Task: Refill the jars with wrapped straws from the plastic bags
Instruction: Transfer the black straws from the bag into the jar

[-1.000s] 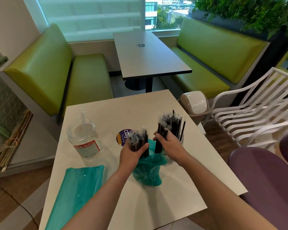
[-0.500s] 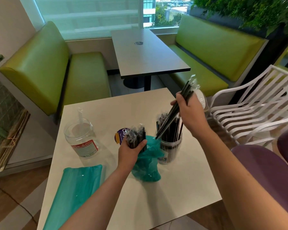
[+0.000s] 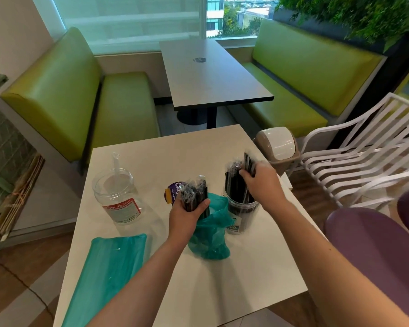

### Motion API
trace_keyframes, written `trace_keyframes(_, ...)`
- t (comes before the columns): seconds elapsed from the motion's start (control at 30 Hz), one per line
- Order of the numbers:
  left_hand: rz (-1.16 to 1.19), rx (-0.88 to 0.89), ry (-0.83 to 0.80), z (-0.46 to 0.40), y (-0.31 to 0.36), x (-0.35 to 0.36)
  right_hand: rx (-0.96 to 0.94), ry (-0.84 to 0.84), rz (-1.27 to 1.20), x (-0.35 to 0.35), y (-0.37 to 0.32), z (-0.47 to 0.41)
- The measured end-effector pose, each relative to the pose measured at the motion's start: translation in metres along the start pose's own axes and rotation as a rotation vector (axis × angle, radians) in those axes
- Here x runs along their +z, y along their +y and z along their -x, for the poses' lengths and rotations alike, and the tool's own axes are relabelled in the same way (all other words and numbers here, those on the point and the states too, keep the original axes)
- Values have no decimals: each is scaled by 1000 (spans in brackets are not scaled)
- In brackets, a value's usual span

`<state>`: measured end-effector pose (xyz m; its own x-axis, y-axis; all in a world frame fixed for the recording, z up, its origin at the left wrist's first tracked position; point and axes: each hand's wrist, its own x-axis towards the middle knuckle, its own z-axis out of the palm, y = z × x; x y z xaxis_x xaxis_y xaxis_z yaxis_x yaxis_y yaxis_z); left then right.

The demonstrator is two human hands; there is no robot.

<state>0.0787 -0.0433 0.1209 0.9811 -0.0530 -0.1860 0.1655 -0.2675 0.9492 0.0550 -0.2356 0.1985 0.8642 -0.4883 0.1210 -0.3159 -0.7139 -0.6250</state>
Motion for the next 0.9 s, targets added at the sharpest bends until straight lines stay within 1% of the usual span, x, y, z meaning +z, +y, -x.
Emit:
trace_keyframes(0.1, -1, 4, -3, 0, 1, 0, 39, -44, 41, 20, 15, 5)
trace_keyframes(0.2, 9, 4, -6, -1, 0, 0, 69, -43, 57, 30, 19, 4)
trace_keyframes(0.43, 9, -4, -16, -1, 1, -1, 156, -54, -12, 29, 18, -8)
trace_keyframes(0.57, 0, -6, -16, -1, 1, -1, 187, -78, 18, 30, 20, -3)
trace_keyframes(0.63, 0, -7, -18, -2, 1, -1, 184, -62, 5, 29, 18, -2)
trace_keyframes(0.73, 4, -10, -20, -2, 0, -1, 107, 5, -53, 21, 9, -1)
trace_keyframes(0.77, 2, -10, -21, -2, 0, -1, 59, 43, -6, 18, 5, 0)
trace_keyframes(0.9, -2, -9, -17, -2, -1, -2, -179, 248, 364, 14, 3, -7)
